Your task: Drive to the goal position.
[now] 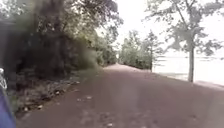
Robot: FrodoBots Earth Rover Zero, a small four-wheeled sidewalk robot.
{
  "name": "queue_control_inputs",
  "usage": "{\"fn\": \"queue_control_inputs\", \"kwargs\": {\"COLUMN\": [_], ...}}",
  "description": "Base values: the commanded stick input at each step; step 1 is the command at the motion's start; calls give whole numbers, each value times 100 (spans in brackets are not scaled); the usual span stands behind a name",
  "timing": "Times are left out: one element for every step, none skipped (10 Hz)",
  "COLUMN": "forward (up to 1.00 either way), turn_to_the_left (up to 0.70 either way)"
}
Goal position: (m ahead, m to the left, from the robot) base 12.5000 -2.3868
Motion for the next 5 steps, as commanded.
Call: {"fn": "queue_control_inputs", "kwargs": {"forward": [70,70,70,70,70], "turn_to_the_left": [-1,-1,-1,-1,-2]}}
